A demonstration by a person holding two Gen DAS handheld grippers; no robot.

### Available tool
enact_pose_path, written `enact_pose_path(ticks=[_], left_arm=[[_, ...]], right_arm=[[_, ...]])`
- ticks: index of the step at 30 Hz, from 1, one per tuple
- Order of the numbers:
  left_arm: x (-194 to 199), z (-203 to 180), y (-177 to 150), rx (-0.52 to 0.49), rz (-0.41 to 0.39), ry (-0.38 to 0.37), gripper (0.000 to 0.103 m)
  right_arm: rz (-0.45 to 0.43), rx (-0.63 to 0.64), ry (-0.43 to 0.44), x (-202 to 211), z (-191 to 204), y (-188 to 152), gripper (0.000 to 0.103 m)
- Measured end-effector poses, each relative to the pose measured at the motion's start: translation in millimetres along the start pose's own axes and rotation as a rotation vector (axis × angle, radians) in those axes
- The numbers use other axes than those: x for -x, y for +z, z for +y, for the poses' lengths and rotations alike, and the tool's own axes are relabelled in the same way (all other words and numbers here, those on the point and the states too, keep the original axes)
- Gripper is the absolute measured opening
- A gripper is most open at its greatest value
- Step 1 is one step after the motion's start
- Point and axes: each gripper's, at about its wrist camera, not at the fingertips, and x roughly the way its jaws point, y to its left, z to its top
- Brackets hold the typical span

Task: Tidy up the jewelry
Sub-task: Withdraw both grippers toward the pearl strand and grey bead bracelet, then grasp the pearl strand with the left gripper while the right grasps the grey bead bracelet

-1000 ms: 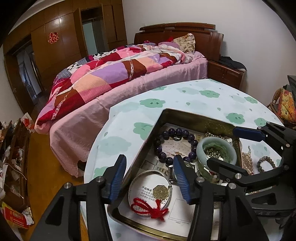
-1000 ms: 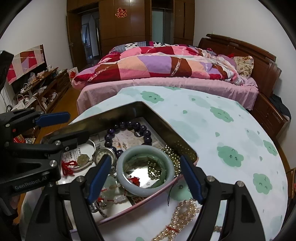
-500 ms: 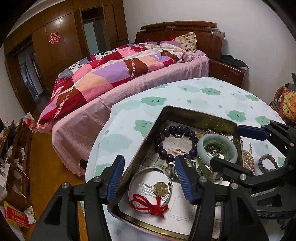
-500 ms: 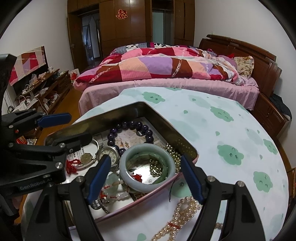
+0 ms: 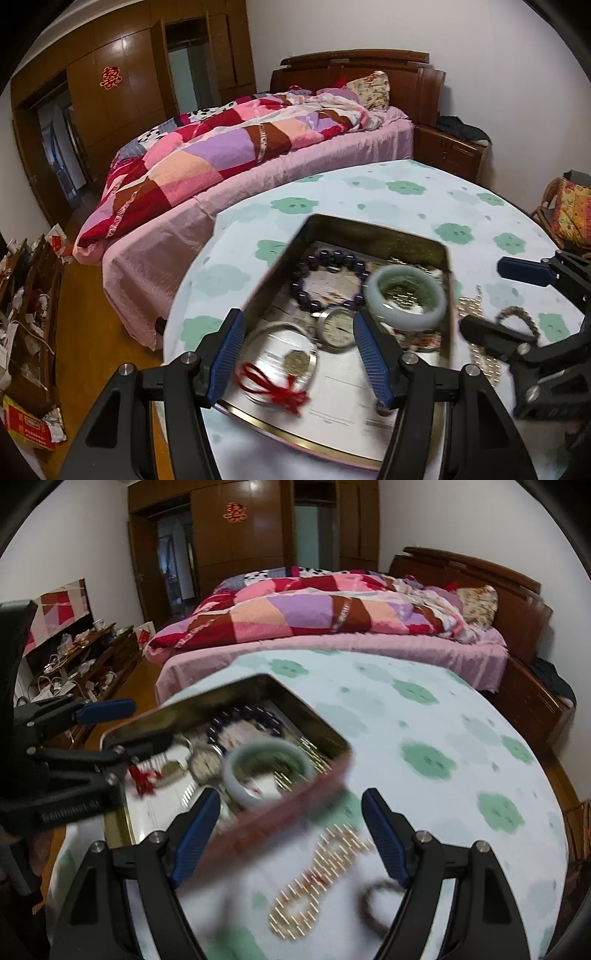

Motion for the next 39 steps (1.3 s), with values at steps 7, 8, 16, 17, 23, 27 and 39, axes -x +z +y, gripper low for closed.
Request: enact_pose_path(ticks=[7, 8, 16, 17, 23, 27, 39], left_arm=[[9, -39, -8, -0.064, -0.014, -0.057, 0.061], [11, -45, -10, -0.071, -0.017, -0.069, 0.061], [20, -81, -15, -0.132, -0.022, -0.131, 0.061], [20, -84, -16, -0.136, -0.02, -0.143, 0.061], [22, -105, -22, -0.172, -0.014, -0.183, 0.061], [22, -127, -24, -0.213, -0.012, -0.228, 0.061], [-27, -161, -31, -0.267, 0.127, -0.228, 0.033]], right_arm=[[0.054, -0.082, -0.106, 23, -52, -42, 0.081], [0.063, -0.09, -0.115, 24, -56, -47, 0.081], [0.109, -0.105, -0.131, 18, -68, -59, 0.081], [0.115, -0.098, -0.131, 15, -66, -57, 0.081], [0.169, -0.074, -0.114, 5, -63, -63, 0.04], [0.165, -0.078, -0.108, 12, -69, -68, 0.011], [0.089, -0.142, -0.102, 40, -85, -82, 0.011]])
